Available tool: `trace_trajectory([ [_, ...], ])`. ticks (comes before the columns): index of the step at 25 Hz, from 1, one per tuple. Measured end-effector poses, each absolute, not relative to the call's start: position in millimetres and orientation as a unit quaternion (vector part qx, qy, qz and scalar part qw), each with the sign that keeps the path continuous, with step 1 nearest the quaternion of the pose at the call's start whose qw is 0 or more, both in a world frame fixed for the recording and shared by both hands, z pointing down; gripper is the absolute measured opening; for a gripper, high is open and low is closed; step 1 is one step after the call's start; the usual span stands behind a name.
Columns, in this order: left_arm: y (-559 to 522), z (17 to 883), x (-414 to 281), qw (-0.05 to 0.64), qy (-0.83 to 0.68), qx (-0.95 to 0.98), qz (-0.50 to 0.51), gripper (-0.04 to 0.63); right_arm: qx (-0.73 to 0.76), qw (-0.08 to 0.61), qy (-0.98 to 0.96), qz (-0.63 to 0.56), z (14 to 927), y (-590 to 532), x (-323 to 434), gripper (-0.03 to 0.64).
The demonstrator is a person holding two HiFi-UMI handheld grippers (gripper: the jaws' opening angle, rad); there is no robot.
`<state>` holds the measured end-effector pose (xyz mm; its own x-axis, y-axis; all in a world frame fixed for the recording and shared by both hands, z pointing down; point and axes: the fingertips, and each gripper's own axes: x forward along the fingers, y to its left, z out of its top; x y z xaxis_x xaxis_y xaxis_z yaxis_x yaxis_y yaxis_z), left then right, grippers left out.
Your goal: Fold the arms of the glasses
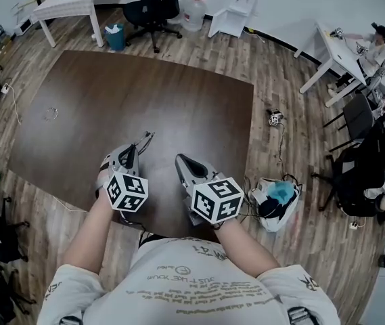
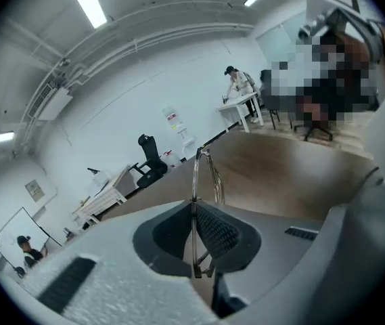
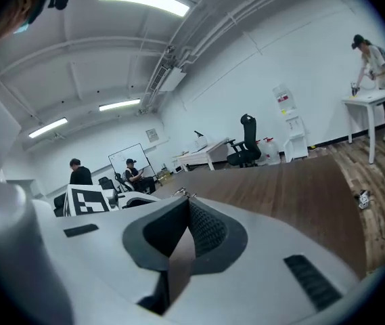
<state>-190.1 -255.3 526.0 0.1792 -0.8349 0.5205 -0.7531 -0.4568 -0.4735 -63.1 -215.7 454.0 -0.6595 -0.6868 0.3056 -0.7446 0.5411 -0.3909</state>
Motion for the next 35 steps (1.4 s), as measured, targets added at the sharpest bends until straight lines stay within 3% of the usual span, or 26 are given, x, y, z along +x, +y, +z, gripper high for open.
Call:
trace_trajectory([
  [16, -315.5, 648.2, -243.6, 0.211, 0.482, -0.644, -0.555, 0.032, 0.477, 0.087, -0.841, 0.24, 469.7, -213.4, -41.4, 0.014],
  [35, -326.0, 709.1, -247.8, 0.191, 0.453, -0.627, -0.605, 0.052, 0.496, 0.104, -0.823, 0.255, 486.4, -204.4, -10.9, 0.014],
])
